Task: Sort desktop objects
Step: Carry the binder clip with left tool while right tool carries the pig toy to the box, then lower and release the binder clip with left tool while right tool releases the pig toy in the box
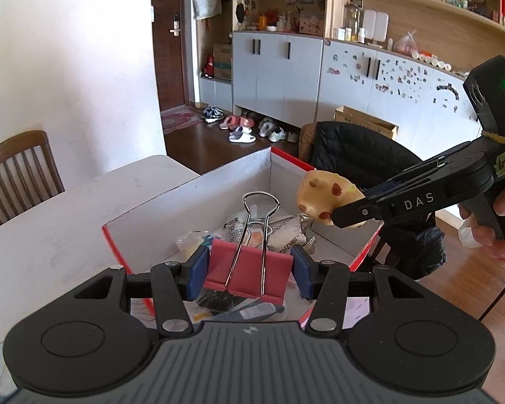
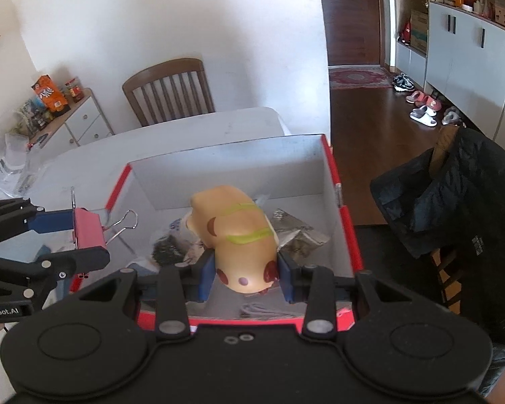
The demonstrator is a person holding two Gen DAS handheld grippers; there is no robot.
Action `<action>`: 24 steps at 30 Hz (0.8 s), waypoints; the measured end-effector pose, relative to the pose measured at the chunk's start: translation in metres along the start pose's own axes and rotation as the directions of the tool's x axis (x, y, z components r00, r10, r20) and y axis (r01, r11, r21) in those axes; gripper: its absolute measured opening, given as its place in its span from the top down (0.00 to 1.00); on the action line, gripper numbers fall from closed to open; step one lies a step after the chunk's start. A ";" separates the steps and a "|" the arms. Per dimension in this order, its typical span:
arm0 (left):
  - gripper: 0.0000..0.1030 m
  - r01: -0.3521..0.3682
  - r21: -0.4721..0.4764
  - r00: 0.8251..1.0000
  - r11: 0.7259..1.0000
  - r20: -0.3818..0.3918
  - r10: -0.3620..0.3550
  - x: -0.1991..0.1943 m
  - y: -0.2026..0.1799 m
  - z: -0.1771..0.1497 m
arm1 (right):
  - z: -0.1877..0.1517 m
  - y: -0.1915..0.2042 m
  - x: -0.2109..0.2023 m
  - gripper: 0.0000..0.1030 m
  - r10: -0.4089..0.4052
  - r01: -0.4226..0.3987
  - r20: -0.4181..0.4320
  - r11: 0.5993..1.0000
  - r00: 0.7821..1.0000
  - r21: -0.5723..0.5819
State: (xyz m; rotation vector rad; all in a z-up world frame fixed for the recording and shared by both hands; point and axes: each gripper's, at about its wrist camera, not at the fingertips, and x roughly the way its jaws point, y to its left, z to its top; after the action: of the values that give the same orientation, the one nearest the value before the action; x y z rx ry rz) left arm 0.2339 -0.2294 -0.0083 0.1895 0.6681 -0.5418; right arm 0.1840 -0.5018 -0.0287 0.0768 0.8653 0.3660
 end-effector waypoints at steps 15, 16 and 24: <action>0.50 -0.006 0.021 0.989 1.000 -0.147 0.009 0.074 0.014 0.007 | -0.004 0.004 0.046 0.63 -0.001 -0.003 -0.111 0.999 0.994 -0.033; 0.50 -0.011 0.021 0.988 1.000 -0.154 0.014 0.077 0.016 0.007 | -0.004 0.005 0.049 0.63 -0.001 -0.003 -0.121 0.999 0.993 -0.038; 0.50 -0.014 -0.013 0.975 1.000 -0.222 0.011 0.101 0.032 0.003 | -0.005 0.008 0.063 0.62 -0.004 -0.007 -0.168 0.998 0.986 -0.064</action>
State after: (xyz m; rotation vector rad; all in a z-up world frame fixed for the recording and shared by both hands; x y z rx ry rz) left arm 0.3192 -0.2453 -0.0700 0.2427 0.8879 -0.5072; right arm 0.2152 -0.4726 -0.0765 -0.0137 1.0199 0.4053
